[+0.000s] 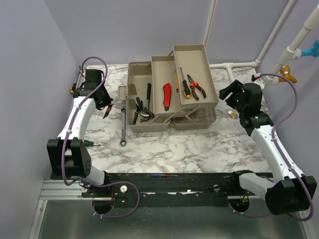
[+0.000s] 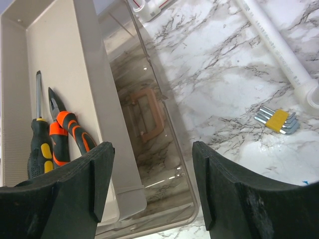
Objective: Pack the tool kit
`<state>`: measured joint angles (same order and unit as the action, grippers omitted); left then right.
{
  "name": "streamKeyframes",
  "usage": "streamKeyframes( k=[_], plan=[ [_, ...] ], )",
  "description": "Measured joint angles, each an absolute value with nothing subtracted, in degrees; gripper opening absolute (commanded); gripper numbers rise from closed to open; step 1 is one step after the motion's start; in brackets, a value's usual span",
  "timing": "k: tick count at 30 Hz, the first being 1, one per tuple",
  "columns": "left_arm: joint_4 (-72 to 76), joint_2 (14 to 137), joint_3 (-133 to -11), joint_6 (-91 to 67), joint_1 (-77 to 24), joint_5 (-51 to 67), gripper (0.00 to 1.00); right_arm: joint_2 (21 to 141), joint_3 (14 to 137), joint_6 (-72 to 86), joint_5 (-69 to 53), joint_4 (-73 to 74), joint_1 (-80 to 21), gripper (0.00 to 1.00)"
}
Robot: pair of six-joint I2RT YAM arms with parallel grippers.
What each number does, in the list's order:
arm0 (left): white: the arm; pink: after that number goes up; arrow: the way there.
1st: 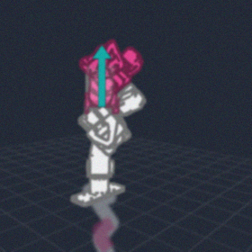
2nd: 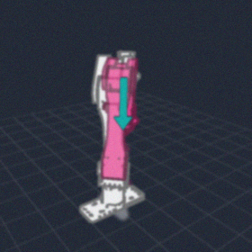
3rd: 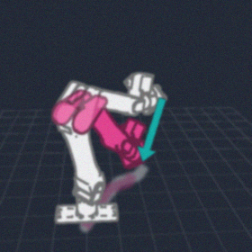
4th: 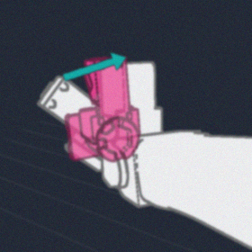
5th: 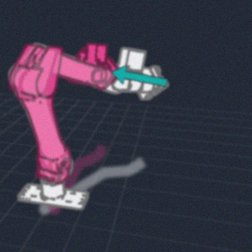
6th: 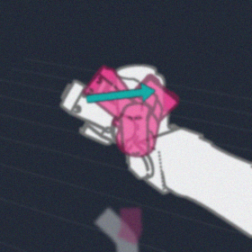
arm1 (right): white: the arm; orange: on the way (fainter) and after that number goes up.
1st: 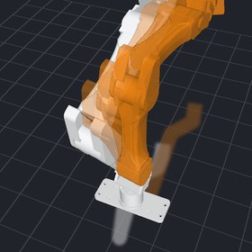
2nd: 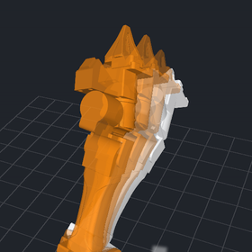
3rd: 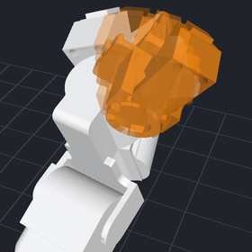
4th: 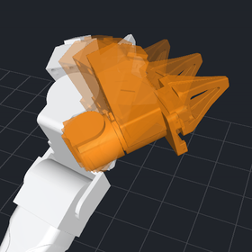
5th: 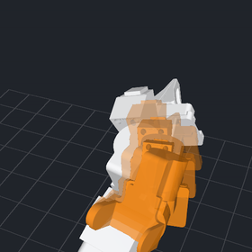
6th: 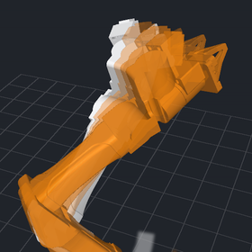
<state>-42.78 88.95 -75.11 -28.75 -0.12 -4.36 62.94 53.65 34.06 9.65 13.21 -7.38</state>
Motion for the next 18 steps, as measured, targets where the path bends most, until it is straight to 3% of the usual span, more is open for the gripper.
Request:
streamKeyframes(
  k=[9,18],
  plan=[
    [-31.7,77.52,-74.11,-36.32,-10.98,5.37,0.0,59.44,53.65,34.06,10.41,13.23,-7.4,0.7],
    [-20.43,86.94,-79.7,-46.13,-20.47,9.41,0.0,56.05,52.23,34.68,12.62,13.98,-7.38,0.7]
  ],
)
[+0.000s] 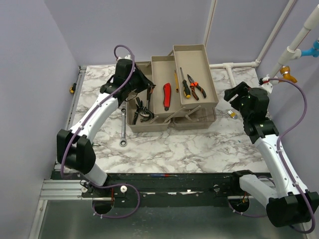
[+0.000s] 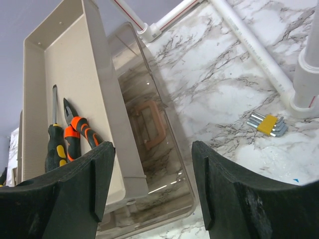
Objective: Pack the tool kit
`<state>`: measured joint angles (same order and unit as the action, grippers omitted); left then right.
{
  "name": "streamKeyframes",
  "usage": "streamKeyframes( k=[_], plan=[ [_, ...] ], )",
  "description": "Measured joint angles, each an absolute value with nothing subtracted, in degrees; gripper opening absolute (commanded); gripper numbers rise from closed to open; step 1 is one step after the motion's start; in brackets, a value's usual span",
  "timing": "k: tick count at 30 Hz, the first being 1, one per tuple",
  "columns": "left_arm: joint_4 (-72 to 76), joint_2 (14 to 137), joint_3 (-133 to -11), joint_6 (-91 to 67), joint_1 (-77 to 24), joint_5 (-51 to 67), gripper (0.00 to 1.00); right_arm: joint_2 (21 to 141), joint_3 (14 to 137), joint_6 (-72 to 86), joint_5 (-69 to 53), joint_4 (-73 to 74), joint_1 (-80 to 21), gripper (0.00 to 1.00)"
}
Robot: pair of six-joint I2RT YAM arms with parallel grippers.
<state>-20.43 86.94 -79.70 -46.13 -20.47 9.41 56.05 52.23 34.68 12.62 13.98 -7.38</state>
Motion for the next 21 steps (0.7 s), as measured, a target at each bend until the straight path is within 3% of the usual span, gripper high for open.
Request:
streamKeyframes(
  k=[3,6,7,8,13,21],
  plan=[
    [-17.56,92.4,-82.91,-49.08,-21.85,10.33,0.04,54.68,52.05,34.72,12.86,14.46,-7.38,0.7],
    [-16.27,98.43,-87.59,-51.07,-23.31,11.51,0.67,54.7,51.83,34.98,12.84,14.66,-7.4,0.71],
    [-16.29,99.53,-88.79,-51.88,-23.66,11.64,0.85,54.78,51.48,35.16,12.84,14.68,-7.38,0.72],
    [-16.67,101.19,-90.63,-51.57,-24.18,11.88,0.95,54.85,50.98,35.29,12.82,14.72,-7.4,0.72],
    [-21.89,104.44,-99.0,-49.87,-26.04,10.52,0.98,55.24,47.68,36.03,12.82,15.53,-7.38,0.72],
    [-31.31,96.55,-99.02,-41.63,-26.3,-0.19,0.99,57.34,44.34,36.51,11.92,15.9,-7.38,0.69]
  ],
)
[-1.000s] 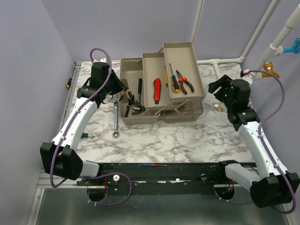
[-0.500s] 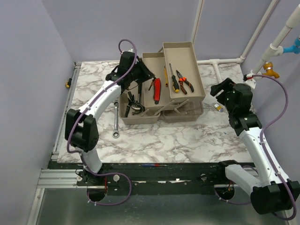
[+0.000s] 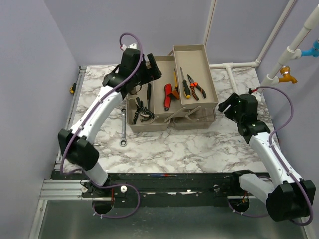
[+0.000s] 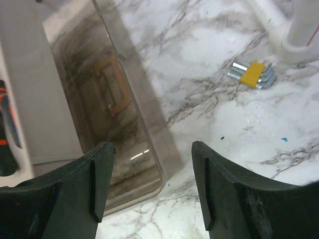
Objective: Pack the tool kit
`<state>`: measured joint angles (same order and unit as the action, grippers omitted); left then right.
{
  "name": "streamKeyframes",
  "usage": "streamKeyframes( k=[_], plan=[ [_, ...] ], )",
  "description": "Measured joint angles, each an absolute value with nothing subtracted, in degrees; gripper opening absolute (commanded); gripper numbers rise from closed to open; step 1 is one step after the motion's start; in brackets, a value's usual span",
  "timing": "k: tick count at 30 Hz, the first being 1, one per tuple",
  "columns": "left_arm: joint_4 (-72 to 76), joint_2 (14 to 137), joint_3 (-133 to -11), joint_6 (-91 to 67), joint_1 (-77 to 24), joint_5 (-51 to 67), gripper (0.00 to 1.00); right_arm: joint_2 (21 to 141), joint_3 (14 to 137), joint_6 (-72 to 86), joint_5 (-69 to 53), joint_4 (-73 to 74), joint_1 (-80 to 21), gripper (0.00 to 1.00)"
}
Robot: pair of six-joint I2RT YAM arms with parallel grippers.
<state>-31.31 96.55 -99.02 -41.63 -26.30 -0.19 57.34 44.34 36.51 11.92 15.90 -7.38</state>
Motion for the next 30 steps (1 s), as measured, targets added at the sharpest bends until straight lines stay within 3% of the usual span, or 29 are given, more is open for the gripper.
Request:
streamKeyframes(
  k=[6,12,16,23,25,30],
  plan=[
    [-32.73,81.23,-86.65,-37.5,-23.35,-8.03,0.97,63.83,43.9,37.82,4.84,13.72,-5.87,0.63],
    [-22.96,67.2,-58.13,-37.98,-12.6,-5.61,0.86,70.04,42.61,38.35,-4.1,9.06,-4.91,0.59],
    [-20.01,67.85,-47.53,-38.13,-8.23,-3.2,0.8,74.72,42.63,37.58,-6.55,8.14,-4.84,0.56],
    [-14.66,73.63,-46.52,-36.36,-7.62,0.71,0.78,77.76,44.27,33.47,-6.81,7.75,-4.84,0.47],
    [-13.56,76.82,-47.27,-35.66,-7.62,2.35,0.7,78.65,44.88,32.49,-6.94,7.68,-4.82,0.32],
    [-11.22,81.25,-47.94,-34.13,-7.62,7.16,0.22,79.64,45.3,29.98,-7.4,7.57,-4.86,0.11]
  ],
)
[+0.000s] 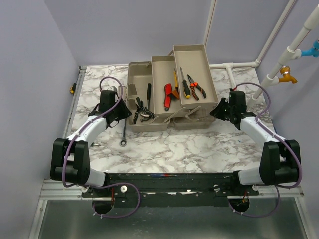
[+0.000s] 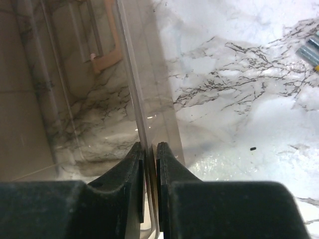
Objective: Pack the tool kit
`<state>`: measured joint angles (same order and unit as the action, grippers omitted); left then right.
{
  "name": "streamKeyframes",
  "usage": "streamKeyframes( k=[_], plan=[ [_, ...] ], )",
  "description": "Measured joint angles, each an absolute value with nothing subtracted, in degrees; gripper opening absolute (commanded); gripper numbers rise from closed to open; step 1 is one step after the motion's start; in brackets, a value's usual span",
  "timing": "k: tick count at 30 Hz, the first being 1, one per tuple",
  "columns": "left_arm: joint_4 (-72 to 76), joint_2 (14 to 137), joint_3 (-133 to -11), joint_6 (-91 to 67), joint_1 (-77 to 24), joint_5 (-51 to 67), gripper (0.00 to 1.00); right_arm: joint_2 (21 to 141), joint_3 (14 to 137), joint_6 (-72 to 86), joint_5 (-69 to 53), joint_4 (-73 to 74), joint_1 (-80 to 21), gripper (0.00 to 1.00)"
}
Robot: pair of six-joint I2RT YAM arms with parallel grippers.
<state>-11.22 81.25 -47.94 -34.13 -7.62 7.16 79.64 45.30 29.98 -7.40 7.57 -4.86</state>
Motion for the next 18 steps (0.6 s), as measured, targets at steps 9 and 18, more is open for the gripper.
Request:
streamKeyframes(
  k=[9,18],
  plan=[
    [-10.2,81.01,-48.86,-31.09,-11.6,5.67,0.0,78.3,48.45,25.82,-5.61,13.43,-5.45,0.01],
    [-12.51,81.01,-49.98,-31.09,-17.26,0.73,0.0,74.85,58.52,20.71,1.41,27.18,-6.28,0.01]
  ],
)
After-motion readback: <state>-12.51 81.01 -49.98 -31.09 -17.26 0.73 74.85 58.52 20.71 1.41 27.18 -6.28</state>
